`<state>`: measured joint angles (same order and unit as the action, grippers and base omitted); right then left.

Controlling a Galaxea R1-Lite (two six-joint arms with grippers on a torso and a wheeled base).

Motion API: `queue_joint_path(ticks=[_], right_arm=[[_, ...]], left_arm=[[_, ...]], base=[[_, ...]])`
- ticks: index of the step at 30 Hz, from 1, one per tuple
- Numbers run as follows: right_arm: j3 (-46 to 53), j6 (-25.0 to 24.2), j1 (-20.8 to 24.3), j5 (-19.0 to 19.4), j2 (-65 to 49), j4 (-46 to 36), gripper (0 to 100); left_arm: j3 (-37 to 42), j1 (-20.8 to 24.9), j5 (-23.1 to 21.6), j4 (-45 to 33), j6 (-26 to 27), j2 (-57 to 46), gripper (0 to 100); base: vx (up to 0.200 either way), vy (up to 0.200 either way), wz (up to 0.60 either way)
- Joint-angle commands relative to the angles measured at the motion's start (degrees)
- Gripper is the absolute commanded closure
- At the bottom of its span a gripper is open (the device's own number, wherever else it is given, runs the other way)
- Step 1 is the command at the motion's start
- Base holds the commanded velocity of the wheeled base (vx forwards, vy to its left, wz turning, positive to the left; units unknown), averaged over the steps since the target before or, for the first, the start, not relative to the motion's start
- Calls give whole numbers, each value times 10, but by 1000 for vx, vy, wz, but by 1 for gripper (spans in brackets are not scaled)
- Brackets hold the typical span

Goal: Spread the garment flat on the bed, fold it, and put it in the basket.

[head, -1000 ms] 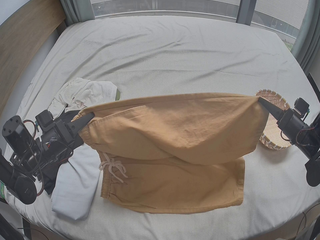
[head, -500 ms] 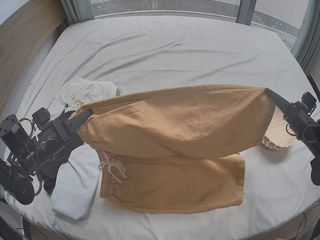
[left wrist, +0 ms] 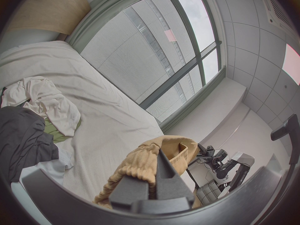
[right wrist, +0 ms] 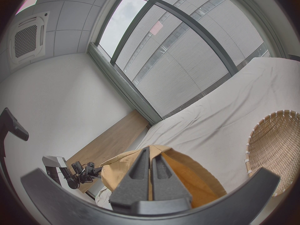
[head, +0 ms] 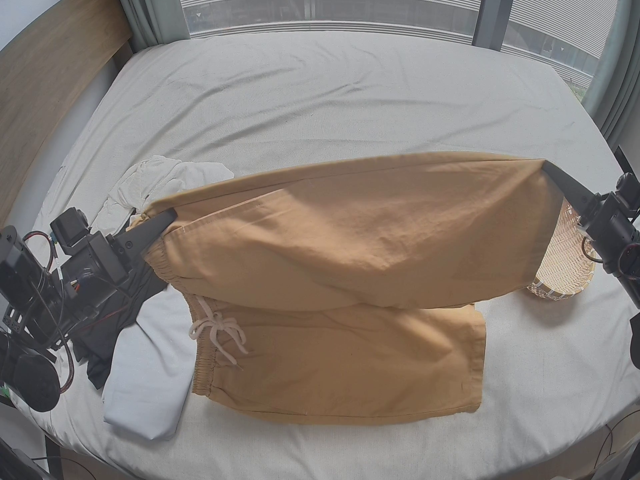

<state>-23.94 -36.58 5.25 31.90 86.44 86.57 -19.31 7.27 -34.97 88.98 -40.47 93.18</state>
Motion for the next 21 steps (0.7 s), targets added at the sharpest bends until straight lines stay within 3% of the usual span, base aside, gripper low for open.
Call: queue_joint_path(ticks=[1,21], right_arm=[[-1,0,-1,0,-12,-3,100],[18,4,-24,0,46,15,100]], left_arm=[[1,0,-1,2,0,-16,100],[1,-19,-4,2,14,64,100]], base=[[0,0,0],[0,0,0]])
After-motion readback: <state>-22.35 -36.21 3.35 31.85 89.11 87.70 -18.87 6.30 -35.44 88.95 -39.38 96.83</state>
